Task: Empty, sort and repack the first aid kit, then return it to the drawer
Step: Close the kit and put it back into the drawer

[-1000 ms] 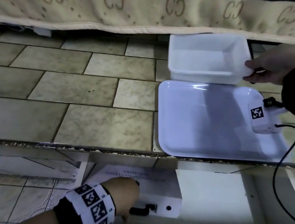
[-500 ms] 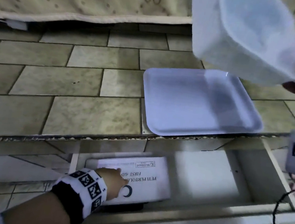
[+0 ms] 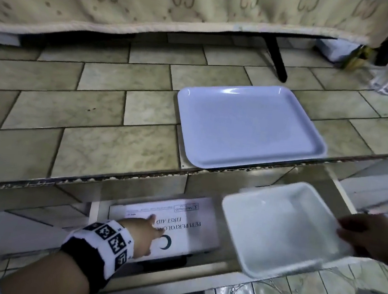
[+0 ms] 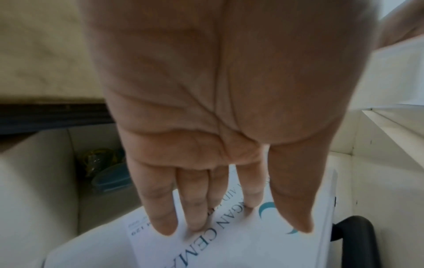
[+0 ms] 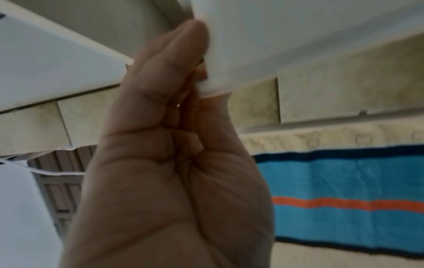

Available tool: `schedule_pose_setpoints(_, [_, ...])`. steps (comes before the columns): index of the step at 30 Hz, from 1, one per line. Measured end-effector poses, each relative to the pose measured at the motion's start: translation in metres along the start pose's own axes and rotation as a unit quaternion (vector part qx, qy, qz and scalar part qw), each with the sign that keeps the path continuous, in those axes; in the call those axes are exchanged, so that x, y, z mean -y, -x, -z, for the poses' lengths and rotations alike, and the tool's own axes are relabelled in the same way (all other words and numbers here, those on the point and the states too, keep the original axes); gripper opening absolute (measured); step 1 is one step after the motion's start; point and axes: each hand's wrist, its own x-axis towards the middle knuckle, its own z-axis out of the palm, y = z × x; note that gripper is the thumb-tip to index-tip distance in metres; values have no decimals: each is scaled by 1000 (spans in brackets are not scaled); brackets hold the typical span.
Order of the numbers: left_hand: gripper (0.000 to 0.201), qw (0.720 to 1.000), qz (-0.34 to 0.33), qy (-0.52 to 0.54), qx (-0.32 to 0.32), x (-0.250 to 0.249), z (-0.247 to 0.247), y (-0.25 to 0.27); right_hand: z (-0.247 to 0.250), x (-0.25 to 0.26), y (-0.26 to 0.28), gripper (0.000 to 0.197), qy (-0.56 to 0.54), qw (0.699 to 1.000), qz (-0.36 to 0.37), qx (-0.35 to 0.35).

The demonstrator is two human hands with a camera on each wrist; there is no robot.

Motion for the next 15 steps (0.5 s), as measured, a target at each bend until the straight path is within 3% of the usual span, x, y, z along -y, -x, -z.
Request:
schedule_pose_setpoints(2, [62, 1000, 6, 7, 6, -1, 0, 1, -19, 24, -7, 21, 71, 997, -9, -30])
schedule_pose_setpoints(3, [61, 1000, 11, 10, 8, -2, 0, 1, -24, 28, -15, 6, 109, 993, -16, -38])
schedule_pose_setpoints(4, [61, 1000, 15, 10, 10, -3, 1, 0, -28, 32, -21, 4, 155, 987, -22, -29])
schedule_pose_setpoints(6, [62, 999, 25, 3, 23, -7, 5, 2, -34, 37, -28, 8, 247, 968, -37, -11])
schedule_pose_setpoints(8, [62, 999, 39, 13, 23, -11, 3, -1, -37, 43, -37, 12, 267, 963, -42, -1])
schedule_pose_setpoints(11, [57, 994, 63, 88, -23, -8, -8, -12, -52, 43, -51, 18, 320, 947, -38, 10])
schedule_pose_setpoints(15, [56, 989, 78, 121, -30, -6, -11, -15, -72, 38, -58, 37, 297, 955, 9, 10])
